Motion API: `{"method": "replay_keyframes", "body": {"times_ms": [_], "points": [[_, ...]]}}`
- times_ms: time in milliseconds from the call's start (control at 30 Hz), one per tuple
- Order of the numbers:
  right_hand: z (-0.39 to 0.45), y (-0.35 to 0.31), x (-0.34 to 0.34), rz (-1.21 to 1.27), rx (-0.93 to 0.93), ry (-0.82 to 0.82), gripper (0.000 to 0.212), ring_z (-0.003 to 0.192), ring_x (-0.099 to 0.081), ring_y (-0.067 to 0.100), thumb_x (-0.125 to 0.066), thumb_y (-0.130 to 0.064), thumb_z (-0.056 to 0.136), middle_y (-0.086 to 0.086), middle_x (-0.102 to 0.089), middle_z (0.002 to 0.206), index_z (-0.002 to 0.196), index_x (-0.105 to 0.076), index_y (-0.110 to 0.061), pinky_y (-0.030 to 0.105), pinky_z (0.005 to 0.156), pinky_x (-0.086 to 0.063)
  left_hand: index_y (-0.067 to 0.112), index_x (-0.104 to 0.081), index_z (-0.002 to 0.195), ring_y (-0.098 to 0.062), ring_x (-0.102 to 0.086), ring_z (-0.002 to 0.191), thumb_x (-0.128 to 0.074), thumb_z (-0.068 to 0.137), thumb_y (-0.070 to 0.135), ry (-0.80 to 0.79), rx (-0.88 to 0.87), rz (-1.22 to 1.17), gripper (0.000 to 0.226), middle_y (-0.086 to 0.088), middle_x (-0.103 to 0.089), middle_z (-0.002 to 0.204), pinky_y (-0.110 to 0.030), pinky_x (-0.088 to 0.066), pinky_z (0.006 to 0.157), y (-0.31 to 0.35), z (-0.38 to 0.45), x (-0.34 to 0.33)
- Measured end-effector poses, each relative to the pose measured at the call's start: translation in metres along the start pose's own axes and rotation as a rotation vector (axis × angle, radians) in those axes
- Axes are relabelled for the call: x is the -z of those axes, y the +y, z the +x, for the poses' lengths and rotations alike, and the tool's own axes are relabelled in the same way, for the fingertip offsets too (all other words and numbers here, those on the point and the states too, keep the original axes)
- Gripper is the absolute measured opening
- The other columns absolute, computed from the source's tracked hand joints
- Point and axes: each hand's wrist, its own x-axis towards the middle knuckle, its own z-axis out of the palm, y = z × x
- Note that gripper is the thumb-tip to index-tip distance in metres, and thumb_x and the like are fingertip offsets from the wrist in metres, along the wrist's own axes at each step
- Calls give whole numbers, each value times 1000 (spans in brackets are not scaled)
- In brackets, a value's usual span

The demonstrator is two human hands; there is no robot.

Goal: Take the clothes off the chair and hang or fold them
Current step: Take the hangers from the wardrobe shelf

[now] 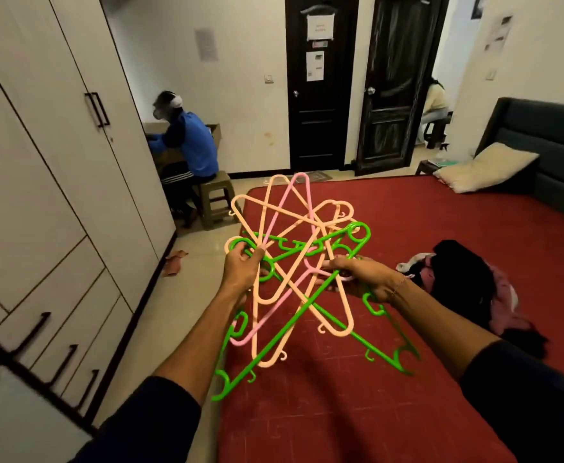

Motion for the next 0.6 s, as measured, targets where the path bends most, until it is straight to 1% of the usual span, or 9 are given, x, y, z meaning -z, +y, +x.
{"method": "replay_keyframes", "body": {"times_ms": [67, 133, 167, 233, 300, 367, 433, 500, 600], "points": [[22, 2, 25, 2, -24, 44, 29, 111, -67, 36, -69, -13, 88, 24, -67, 122, 112, -66, 4, 39, 88, -57, 4, -62, 113, -19, -67, 62, -65, 96, 25, -12, 33, -18, 27, -21, -72, 100, -44, -60, 68, -15, 18, -21], [40, 5, 47, -1, -39, 82, 33, 113, -65, 35, -70, -12, 88, 22, -67, 124, 114, -67, 7, 39, 92, -55, 4, -61, 121, -19, -69, 65, -67, 95, 26, -1, 82, -46, 34, -14, -73, 100, -41, -61, 67, -32, 37, -41], [48, 8, 56, -8, -44, 93, 27, 103, -69, 30, -70, -12, 90, 19, -71, 117, 110, -70, 6, 35, 88, -56, 5, -61, 124, -17, -70, 69, -69, 94, 26, 12, 125, -60, 38, -10, -73, 100, -37, -61, 66, -38, 44, -50], [61, 14, 71, -44, -57, 113, 13, 72, -70, 14, -69, -14, 92, 7, -76, 92, 96, -76, -3, 24, 65, -54, 6, -64, 118, -14, -68, 76, -71, 92, 25, 33, 181, -87, 33, -2, -70, 96, -28, -60, 65, -51, 60, -65], [81, 21, 93, -46, -82, 131, 15, 61, -66, 10, -70, -16, 92, 6, -74, 83, 97, -75, -3, 19, 54, -51, 9, -65, 108, -15, -68, 80, -72, 91, 26, 29, 233, -98, 26, -5, -70, 98, -30, -62, 69, -61, 81, -81], [104, 28, 113, -75, -124, 135, 30, 63, -67, 13, -75, -23, 88, 11, -72, 90, 107, -73, 0, 21, 54, -53, 2, -66, 110, -17, -69, 78, -69, 93, 31, -33, 275, -8, 35, -8, -71, 96, -36, -60, 78, -73, 103, -92], [130, 36, 135, -124, -194, 135, 40, 66, -64, 12, -81, -32, 82, 9, -68, 92, 110, -74, -5, 23, 57, -53, 3, -63, 111, -10, -65, 59, -60, 99, 29, -108, 318, 90, 28, -3, -65, 81, -31, -58, 63, -84, 123, -105], [157, 40, 155, -111, -238, 112, 24, 71, -62, 10, -80, -33, 83, 2, -68, 88, 99, -78, -15, 23, 59, -53, 4, -55, 129, -7, -66, 53, -54, 102, 25, -138, 388, 119, 34, -3, -66, 85, -26, -56, 49, -93, 140, -117], [191, 42, 173, -94, -264, 81, 18, 87, -63, 15, -79, -31, 85, 0, -71, 89, 97, -78, -18, 22, 59, -54, -1, -50, 136, -9, -69, 61, -56, 102, 21, -120, 417, 97, 41, -5, -68, 92, -26, -55, 51, -109, 165, -133]]}}
